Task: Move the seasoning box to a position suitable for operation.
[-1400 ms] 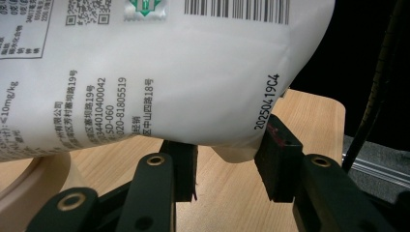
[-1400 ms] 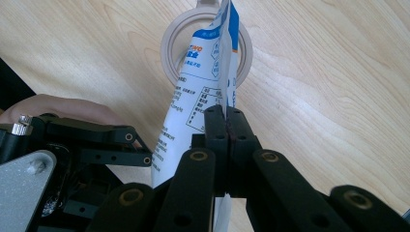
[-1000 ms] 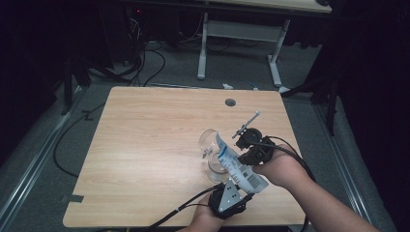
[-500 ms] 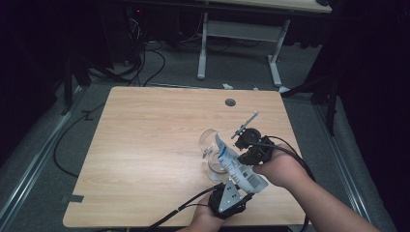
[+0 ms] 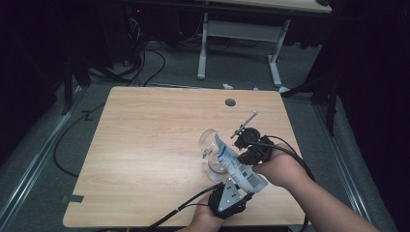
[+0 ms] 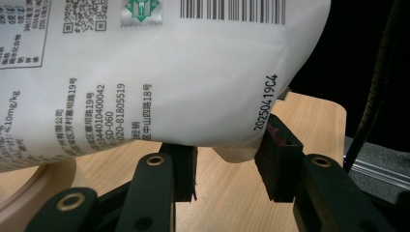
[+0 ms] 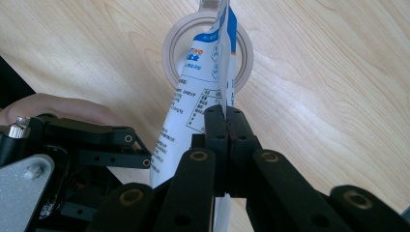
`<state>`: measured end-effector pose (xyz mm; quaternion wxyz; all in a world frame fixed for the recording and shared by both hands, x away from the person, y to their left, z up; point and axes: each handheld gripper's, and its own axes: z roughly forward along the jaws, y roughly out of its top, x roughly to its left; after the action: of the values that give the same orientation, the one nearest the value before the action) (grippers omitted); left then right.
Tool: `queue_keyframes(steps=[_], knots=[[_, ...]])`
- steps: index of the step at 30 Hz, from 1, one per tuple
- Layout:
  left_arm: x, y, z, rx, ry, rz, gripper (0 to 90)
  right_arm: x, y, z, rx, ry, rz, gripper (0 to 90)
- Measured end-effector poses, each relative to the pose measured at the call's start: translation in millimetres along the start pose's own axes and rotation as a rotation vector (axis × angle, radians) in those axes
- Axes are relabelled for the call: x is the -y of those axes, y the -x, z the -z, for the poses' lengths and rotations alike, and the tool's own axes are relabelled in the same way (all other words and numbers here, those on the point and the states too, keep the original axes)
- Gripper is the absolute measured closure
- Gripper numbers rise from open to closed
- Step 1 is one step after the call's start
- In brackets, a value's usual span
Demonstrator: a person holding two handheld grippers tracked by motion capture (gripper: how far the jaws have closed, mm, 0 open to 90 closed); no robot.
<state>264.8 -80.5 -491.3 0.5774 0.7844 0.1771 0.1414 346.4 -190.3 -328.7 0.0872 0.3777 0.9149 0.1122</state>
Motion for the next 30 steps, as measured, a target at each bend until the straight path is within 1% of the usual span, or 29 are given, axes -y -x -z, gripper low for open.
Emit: queue_keyframes(steps=[26, 30], knots=[[-1.4, -0.3, 0.0, 0.004, 0.0, 0.006, 62.6, -1.8, -0.1, 0.1, 0.003, -0.007, -0.004, 90.0], [-1.9, -0.5, -0.1, 0.007, 0.0, 0.008, 62.5, -2.6, 0.6, -0.8, 0.003, -0.008, 0.005, 90.0]])
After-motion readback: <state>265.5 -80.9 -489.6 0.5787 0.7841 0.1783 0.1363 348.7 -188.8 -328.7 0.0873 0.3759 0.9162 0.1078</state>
